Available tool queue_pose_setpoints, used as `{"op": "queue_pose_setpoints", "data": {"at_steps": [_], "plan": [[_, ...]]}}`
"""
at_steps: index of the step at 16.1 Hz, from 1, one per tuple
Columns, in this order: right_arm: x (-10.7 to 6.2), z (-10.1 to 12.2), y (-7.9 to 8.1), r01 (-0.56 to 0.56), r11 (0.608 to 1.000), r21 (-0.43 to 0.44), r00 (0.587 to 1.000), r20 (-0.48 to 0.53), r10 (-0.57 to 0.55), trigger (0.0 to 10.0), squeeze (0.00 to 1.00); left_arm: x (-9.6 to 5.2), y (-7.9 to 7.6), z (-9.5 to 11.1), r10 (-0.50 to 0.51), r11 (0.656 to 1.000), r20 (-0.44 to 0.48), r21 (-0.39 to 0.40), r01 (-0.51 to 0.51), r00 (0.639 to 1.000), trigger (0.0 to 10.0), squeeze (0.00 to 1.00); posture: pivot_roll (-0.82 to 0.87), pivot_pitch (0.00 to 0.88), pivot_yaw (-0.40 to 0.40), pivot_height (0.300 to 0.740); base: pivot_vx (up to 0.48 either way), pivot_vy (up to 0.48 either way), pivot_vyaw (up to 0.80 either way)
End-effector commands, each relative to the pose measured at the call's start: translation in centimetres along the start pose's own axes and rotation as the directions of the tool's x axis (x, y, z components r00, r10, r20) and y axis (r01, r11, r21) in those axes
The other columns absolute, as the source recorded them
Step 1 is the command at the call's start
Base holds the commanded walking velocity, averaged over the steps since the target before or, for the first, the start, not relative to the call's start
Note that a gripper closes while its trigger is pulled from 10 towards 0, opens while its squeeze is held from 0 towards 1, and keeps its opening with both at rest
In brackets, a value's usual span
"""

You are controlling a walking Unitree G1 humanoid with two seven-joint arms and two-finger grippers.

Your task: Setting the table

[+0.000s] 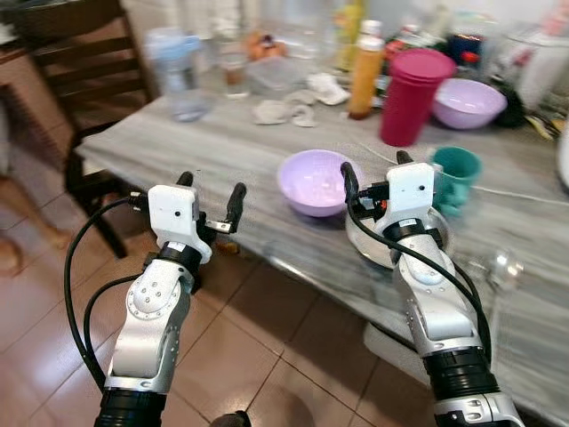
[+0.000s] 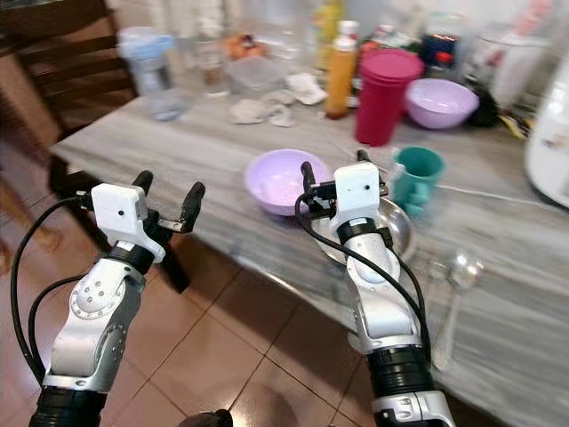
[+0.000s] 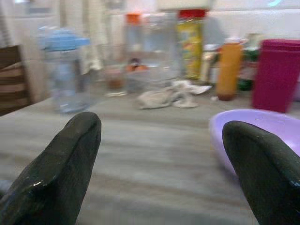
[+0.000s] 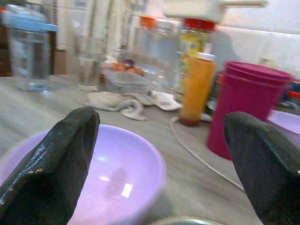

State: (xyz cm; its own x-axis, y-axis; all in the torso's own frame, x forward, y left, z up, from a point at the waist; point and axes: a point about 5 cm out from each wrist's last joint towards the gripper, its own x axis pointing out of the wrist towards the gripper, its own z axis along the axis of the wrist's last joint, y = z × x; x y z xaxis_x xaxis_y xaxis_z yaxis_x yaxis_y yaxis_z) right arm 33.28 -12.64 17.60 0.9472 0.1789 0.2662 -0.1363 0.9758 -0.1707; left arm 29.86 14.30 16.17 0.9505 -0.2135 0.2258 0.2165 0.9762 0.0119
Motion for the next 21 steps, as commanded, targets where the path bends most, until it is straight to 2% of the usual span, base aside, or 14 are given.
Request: {"op": "queue_pose_setpoints", "data": {"at_steps": [1,3,4,5,7,8,11,14,15,16,17,19,21], "plan": [[0.0,0.6,0.4,-0.014,1.0,0.003,1.0,0.018,0.014,10.0,0.84,0.1,0.5,0.0,0.031,0.999,0.003,0.014,-0.031,1.0,10.0,0.0,-0.07,0.077,0.033,0.74,0.0,0.0,0.8],[0.0,0.6,0.8,-0.032,0.999,0.004,0.999,0.02,0.032,10.0,0.84,0.3,1.2,-0.2,0.113,0.992,-0.008,0.058,-0.113,0.994,10.0,0.0,-0.06,0.08,0.035,0.74,0.0,0.0,0.8],[0.0,0.6,0.9,-0.035,0.999,0.006,0.999,0.019,0.035,10.0,0.81,0.3,1.7,-0.3,0.165,0.982,-0.002,0.095,-0.164,0.986,10.0,0.0,-0.06,0.081,0.035,0.74,0.0,0.0,0.8],[0.1,0.6,1.0,-0.038,0.999,0.008,0.999,0.019,0.038,10.0,0.74,0.3,2.2,-0.4,0.201,0.972,-0.002,0.123,-0.199,0.98,10.0,0.0,-0.06,0.081,0.035,0.74,0.0,0.0,0.8],[0.2,0.8,1.3,-0.052,0.999,0.009,0.998,0.028,0.052,10.0,0.71,0.0,3.7,-0.6,0.299,0.939,0.005,0.177,-0.295,0.954,10.0,0.0,-0.06,0.075,0.036,0.74,0.0,0.0,0.8],[0.2,0.8,1.4,-0.053,0.999,0.009,0.998,0.029,0.053,10.0,0.67,-0.1,3.9,-0.6,0.305,0.936,0.01,0.182,-0.302,0.952,10.0,0.0,-0.05,0.075,0.034,0.74,0.0,0.0,0.8],[0.2,0.9,1.5,-0.061,0.998,0.007,0.998,0.036,0.06,10.0,0.65,-0.3,4.4,-0.3,0.33,0.924,0.028,0.196,-0.329,0.944,10.0,0.0,-0.04,0.073,0.034,0.74,0.0,0.0,0.8],[0.1,0.8,2.0,-0.07,0.998,0.008,0.997,0.034,0.069,10.0,0.63,-0.3,4.6,-0.6,0.375,0.9,0.033,0.228,-0.372,0.927,10.0,0.0,-0.04,0.064,0.037,0.74,0.0,0.0,0.8],[0.0,0.7,2.2,-0.075,0.997,0.012,0.997,0.031,0.075,10.0,0.58,-0.5,5.0,-1.0,0.404,0.884,0.021,0.249,-0.396,0.914,10.0,0.0,-0.04,0.061,0.038,0.74,0.0,0.0,0.8],[0.0,0.7,2.3,-0.077,0.997,0.013,0.997,0.031,0.077,10.0,0.58,-0.6,5.1,-1.1,0.41,0.879,0.016,0.258,-0.4,0.912,10.0,0.0,-0.04,0.061,0.038,0.74,0.0,0.0,0.8],[-0.1,0.7,2.4,-0.081,0.997,0.016,0.996,0.031,0.08,10.0,0.42,-0.8,5.5,-1.6,0.426,0.875,-0.01,0.26,-0.409,0.905,10.0,0.0,-0.05,0.063,0.039,0.74,0.0,0.0,0.8],[-0.1,0.5,2.6,-0.082,0.996,0.017,0.996,0.027,0.082,10.0,0.35,-1.1,6.0,-2.3,0.444,0.867,-0.034,0.267,-0.42,0.895,10.0,0.0,-0.05,0.066,0.039,0.74,0.0,0.0,0.8],[-0.2,0.4,2.7,-0.083,0.996,0.016,0.996,0.022,0.083,10.0,0.33,-1.8,6.6,-3.3,0.477,0.847,-0.061,0.298,-0.44,0.877,10.0,0.0,-0.05,0.066,0.039,0.74,0.0,0.0,0.8]]}}
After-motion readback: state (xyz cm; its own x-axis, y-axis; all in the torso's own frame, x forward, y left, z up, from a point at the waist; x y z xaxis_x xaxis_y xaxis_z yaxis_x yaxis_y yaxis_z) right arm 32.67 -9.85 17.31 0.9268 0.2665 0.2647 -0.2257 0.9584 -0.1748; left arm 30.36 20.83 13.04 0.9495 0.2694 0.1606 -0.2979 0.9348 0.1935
